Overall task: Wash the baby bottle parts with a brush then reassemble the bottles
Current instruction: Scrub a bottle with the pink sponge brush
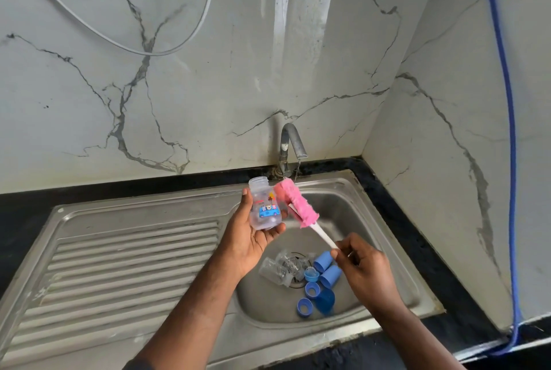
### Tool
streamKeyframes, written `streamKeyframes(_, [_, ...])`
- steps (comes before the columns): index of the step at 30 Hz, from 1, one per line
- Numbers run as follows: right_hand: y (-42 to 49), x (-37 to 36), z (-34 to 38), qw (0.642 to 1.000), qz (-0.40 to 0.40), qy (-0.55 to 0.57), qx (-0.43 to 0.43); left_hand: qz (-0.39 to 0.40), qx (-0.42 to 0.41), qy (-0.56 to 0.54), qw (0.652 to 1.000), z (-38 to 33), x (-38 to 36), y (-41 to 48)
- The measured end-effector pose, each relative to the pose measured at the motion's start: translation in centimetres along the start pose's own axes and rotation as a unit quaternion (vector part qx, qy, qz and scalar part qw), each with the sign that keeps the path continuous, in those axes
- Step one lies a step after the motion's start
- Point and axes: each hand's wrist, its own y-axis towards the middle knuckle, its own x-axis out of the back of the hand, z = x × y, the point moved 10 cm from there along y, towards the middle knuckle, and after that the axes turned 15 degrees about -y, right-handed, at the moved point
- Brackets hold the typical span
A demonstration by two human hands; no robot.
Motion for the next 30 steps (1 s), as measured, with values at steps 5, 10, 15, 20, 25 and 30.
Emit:
streamKeyframes(5, [-0.6,-0.4,0.0,0.999,0.030,0.016,0.032,-0.004,0.006,0.034,0.999,0.4,0.1,0.0])
streamKeyframes(10, [-0.3,-0.2,-0.9,0.999,0.037,0.013,0.030,-0.002,-0.002,0.081,0.997,0.8,0.4,0.6])
streamKeyframes(15, [1.1,1.5,-2.0,0.998,-0.032,-0.045,0.021,-0.037,-0.071,0.234,0.969,0.1,0.4,1.0])
streamKeyframes(20, [1.8,1.1,-2.6,0.996,-0.029,-0.068,0.046,-0.073,-0.145,0.314,0.935,-0.9,0.0,1.4])
streamKeyframes(25, [1.9,0.9,-3.9,0.997,-0.017,-0.063,0.042,-0.052,-0.161,0.420,0.892,-0.1,-1.3,1.8])
streamKeyframes(30, [1.9,0.7,-5.3,0.997,-0.012,-0.069,0.039,-0.078,-0.190,0.438,0.875,-0.8,-1.4,1.7])
